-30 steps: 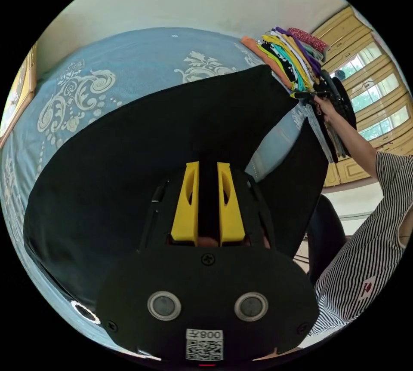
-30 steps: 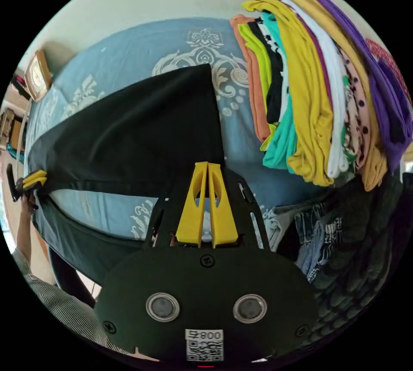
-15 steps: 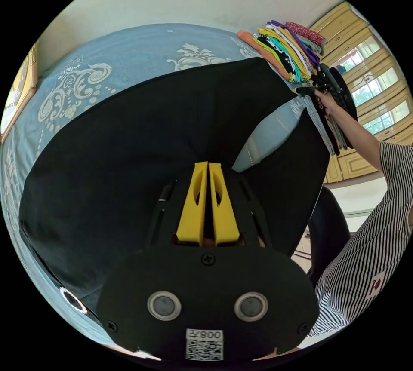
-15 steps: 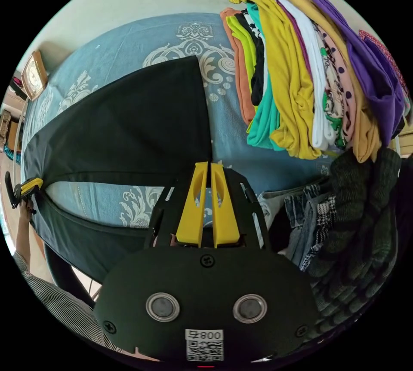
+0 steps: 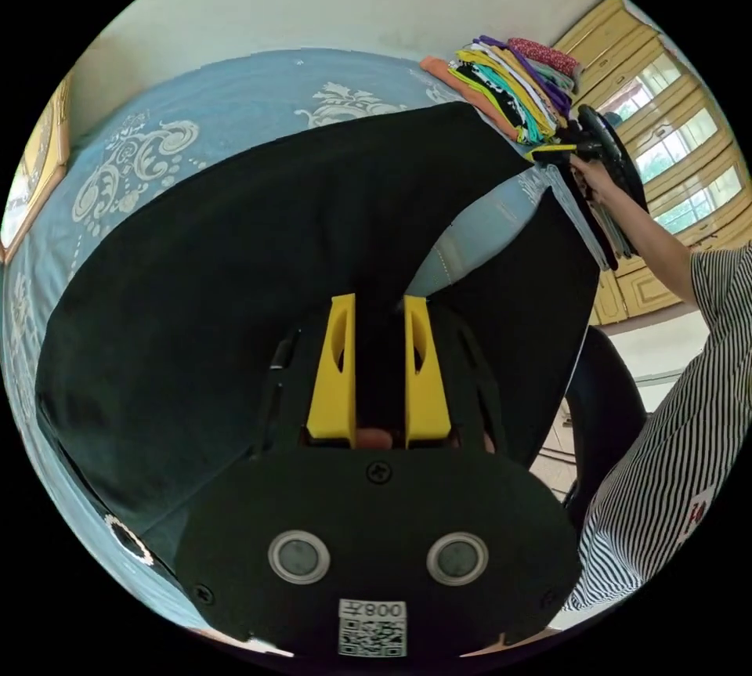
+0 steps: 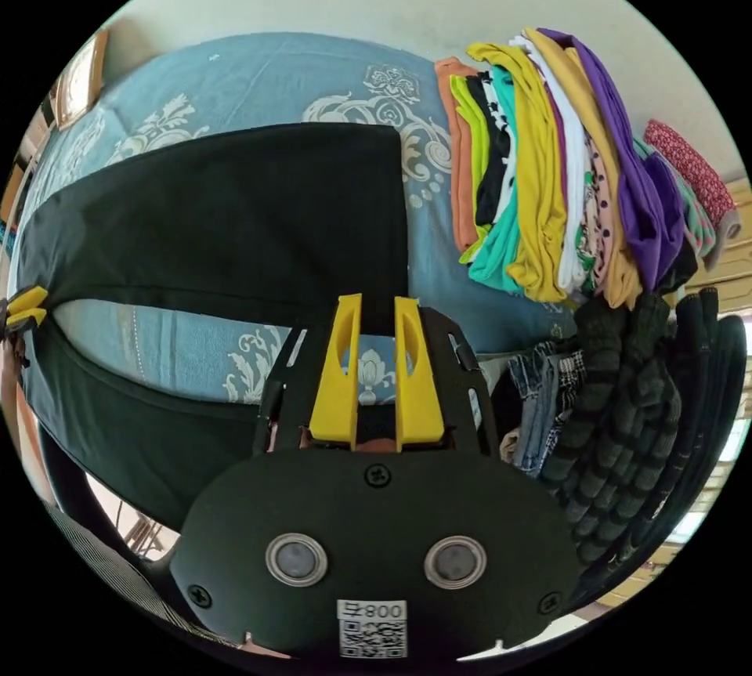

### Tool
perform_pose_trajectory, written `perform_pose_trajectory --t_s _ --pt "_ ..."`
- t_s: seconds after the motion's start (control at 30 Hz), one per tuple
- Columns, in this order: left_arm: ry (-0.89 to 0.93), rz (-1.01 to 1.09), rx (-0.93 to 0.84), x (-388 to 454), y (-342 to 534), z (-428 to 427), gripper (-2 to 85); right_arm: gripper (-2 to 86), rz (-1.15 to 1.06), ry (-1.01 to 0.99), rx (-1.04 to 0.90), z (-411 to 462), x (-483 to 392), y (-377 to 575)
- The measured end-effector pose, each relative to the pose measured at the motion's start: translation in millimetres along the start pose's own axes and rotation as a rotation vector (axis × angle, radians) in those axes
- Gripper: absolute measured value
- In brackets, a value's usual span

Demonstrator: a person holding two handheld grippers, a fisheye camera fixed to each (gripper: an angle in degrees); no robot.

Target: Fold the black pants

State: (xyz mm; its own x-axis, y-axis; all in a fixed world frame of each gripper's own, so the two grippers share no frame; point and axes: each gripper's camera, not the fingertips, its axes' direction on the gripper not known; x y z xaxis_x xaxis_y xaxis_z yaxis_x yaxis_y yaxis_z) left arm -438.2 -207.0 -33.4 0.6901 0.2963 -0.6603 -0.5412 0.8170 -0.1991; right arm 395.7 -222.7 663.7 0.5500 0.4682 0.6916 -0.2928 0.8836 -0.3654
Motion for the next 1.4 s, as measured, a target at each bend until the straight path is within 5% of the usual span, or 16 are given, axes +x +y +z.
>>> perform_pose_trajectory --t_s 0.2,0.7,0.97,1.2,1.4 --pt "-0.07 -0.004 -0.008 5.6 8.1 5.6 2.9 8.7 0.17 -0.256 -0.052 15.3 62.7 1.8" --pt "0.036 -0.046 -0.005 -1.8 40.9 5.3 3.3 3.2 0.213 -0.372 -0.113 -12.5 109.9 37.6" --pt "0.023 -0.17 0.068 -17.6 69.6 -7.1 5.0 -0.1 0.179 -0.313 0.091 -83.9 100.7 42.4" --pt "0.064 -0.215 0.154 -16.8 106.2 -36.2 5.7 -0.1 0.05 -0.212 -0.026 -64.9 49.8 47.1" --pt "0.08 -0.186 0.028 11.2 147.5 -35.3 7.7 3.3 0.065 -0.254 -0.044 -92.1 43.2 146.2"
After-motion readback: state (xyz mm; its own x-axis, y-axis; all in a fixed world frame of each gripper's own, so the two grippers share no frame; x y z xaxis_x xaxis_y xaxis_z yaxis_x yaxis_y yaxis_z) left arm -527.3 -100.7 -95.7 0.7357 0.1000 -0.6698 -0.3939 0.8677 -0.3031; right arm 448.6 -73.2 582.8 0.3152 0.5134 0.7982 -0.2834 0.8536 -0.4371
